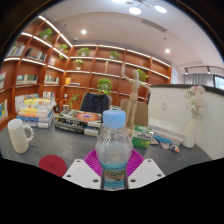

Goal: Pour water

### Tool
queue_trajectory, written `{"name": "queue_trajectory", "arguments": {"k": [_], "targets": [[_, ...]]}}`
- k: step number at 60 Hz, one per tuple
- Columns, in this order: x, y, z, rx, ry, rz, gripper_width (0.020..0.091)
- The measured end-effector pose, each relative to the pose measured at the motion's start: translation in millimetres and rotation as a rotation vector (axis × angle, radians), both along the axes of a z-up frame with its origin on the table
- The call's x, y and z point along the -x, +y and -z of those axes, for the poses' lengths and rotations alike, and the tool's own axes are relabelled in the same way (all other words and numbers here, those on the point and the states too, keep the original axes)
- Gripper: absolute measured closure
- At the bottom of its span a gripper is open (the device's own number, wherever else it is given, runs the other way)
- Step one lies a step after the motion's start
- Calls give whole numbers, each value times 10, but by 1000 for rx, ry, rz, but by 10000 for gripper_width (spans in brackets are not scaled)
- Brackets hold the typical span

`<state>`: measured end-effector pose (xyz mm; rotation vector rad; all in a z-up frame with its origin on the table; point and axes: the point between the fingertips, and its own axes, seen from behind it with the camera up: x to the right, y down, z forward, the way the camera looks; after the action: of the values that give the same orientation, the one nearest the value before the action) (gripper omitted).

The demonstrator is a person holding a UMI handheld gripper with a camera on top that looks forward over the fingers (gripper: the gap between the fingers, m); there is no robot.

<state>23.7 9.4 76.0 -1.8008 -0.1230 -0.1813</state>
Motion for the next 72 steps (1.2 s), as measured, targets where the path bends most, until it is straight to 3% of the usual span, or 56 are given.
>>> {"name": "queue_trajectory", "arguments": {"k": [25,50,63,72], "targets": [[1430,115,-563,-79,-989,-230,818],[2357,168,-856,-261,-1855,-275,820],[2409,149,-804,-243,-1945,-274,819],[2360,117,-740,-212,-1698,-308,817]]}}
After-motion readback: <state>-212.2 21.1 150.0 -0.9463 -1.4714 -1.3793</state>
